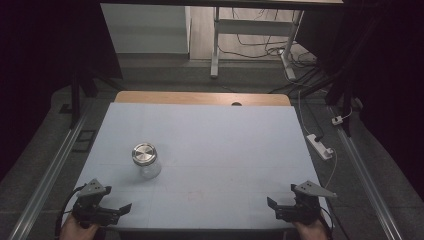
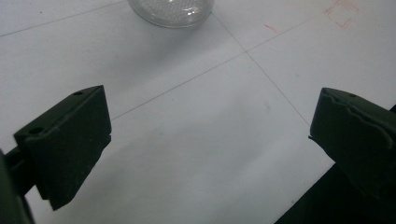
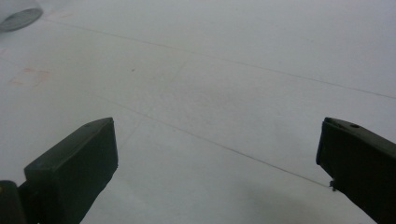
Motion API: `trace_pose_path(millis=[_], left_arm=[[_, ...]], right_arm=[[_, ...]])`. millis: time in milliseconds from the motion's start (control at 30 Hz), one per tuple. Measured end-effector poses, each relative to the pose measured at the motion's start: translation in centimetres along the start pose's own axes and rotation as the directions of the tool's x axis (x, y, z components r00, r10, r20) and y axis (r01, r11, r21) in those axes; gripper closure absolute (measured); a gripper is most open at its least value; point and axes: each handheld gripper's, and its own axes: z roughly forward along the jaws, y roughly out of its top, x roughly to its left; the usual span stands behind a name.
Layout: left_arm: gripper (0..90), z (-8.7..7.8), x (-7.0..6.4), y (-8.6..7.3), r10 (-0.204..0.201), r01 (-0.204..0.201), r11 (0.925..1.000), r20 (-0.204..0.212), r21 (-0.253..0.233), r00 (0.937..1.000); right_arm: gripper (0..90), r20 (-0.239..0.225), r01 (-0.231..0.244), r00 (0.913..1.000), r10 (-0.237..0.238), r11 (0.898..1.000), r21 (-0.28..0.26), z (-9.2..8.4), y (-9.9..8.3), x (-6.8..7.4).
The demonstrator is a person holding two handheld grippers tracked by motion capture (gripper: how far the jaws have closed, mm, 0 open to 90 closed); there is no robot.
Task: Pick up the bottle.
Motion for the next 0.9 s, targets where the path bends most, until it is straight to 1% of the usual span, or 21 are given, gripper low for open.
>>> trace_pose_path(millis=[33, 133, 267, 500, 667, 800, 900], left_arm=[[0.0, -0.01, 0.03, 0.00, 0.000, 0.000, 1.0000, 0.004, -0.001, 1.0000], [0.0, -0.04, 0.13, 0.00, -0.003, 0.004, 1.0000, 0.016, -0.004, 0.9999], [0.0, -0.10, 0.23, 0.00, -0.009, 0.009, 0.9999, 0.028, -0.014, 0.9996], [0.0, -0.07, 0.20, 0.02, -0.011, 0.011, 0.9999, 0.020, -0.010, 0.9997], [0.0, 0.04, 0.09, 0.07, -0.016, 0.016, 0.9999, -0.007, -0.001, 0.9998], [0.0, 0.09, 0.09, 0.09, -0.018, 0.018, 0.9998, -0.012, 0.004, 0.9998], [0.0, 0.03, 0.15, 0.08, -0.024, 0.024, 0.9997, -0.009, -0.001, 0.9997]], right_arm=[[0.0, 0.000, 0.000, 1.0000, 0.000, 1.000, 0.000, 0.00, 0.00, 0.00], [0.0, 0.005, 0.021, 0.9998, -0.021, 1.000, 0.010, 0.11, 0.03, 0.21], [0.0, 0.001, 0.010, 1.0000, -0.010, 1.000, 0.020, 0.19, 0.04, 0.10], [0.0, -0.017, 0.021, 0.9996, -0.020, 0.999, 0.033, 0.34, 0.09, 0.16], [0.0, -0.025, 0.030, 0.9993, -0.029, 0.999, 0.038, 0.42, 0.12, 0.20], [0.0, -0.030, 0.042, 0.9987, -0.040, 0.998, 0.042, 0.44, 0.11, 0.25], [0.0, -0.035, 0.044, 0.9985, -0.043, 0.998, 0.043, 0.46, 0.11, 0.27]])
